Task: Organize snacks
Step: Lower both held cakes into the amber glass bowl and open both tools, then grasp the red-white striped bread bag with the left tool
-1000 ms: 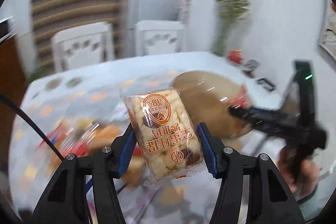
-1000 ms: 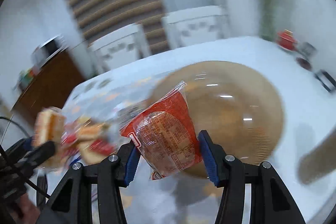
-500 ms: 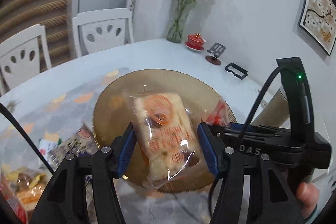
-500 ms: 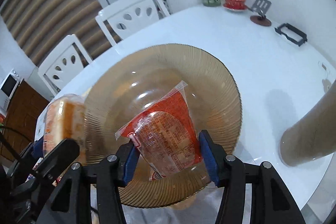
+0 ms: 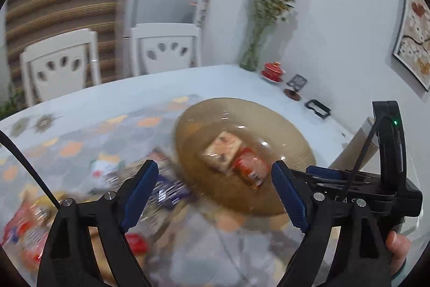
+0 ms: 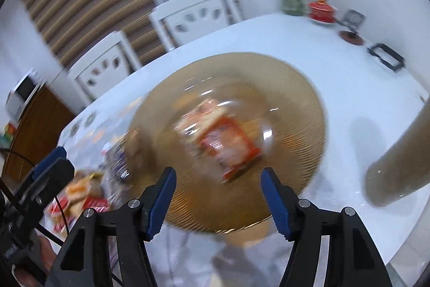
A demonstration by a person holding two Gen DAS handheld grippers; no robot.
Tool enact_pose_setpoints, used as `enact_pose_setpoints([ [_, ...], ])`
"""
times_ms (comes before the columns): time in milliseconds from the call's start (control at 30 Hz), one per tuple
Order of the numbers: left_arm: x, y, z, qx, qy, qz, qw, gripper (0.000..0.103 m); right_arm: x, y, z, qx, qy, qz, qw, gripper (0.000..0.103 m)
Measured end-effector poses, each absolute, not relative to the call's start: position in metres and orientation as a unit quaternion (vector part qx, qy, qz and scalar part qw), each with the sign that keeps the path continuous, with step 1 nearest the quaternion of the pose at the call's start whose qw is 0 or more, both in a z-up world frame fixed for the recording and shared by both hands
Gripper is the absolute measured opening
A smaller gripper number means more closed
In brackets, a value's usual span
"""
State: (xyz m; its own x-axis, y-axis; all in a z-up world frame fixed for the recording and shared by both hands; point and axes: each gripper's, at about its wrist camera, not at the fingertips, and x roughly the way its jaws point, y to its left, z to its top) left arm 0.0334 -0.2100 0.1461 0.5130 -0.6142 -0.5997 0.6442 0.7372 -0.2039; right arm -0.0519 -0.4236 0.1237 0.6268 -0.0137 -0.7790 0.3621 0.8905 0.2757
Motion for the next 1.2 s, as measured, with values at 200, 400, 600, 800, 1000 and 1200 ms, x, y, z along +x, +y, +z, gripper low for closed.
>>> enact_pose_setpoints([
  [200,0.014,-0.142,0.163,-0.007,0.327,-0.299,0.896,0.085,-0.056,-0.378,0.132,0.179,0.422,-0.041,0.888,0.063],
  [400,-0.008,-0.072,0.168,-0.028,0.322,-0.225,0.919,0.085,-0.063,-0.338,0.141,0.154,0.419,0.018,0.895,0.063],
  [600,-0.02,-0.012,0.141,-0.073,0.357,-0.167,0.916,0.085,-0.06,-0.305,0.131,0.14,0.437,0.06,0.886,0.063],
  [800,-0.02,0.022,0.108,-0.111,0.39,-0.132,0.905,0.085,-0.052,-0.288,0.116,0.14,0.46,0.081,0.873,0.063],
  [1000,-0.01,0.028,0.096,-0.115,0.393,-0.133,0.903,0.085,-0.039,-0.279,0.104,0.14,0.476,0.09,0.863,0.063],
  [1200,0.006,0.013,0.1,-0.097,0.38,-0.144,0.909,0.085,-0.025,-0.274,0.091,0.149,0.491,0.098,0.853,0.063],
])
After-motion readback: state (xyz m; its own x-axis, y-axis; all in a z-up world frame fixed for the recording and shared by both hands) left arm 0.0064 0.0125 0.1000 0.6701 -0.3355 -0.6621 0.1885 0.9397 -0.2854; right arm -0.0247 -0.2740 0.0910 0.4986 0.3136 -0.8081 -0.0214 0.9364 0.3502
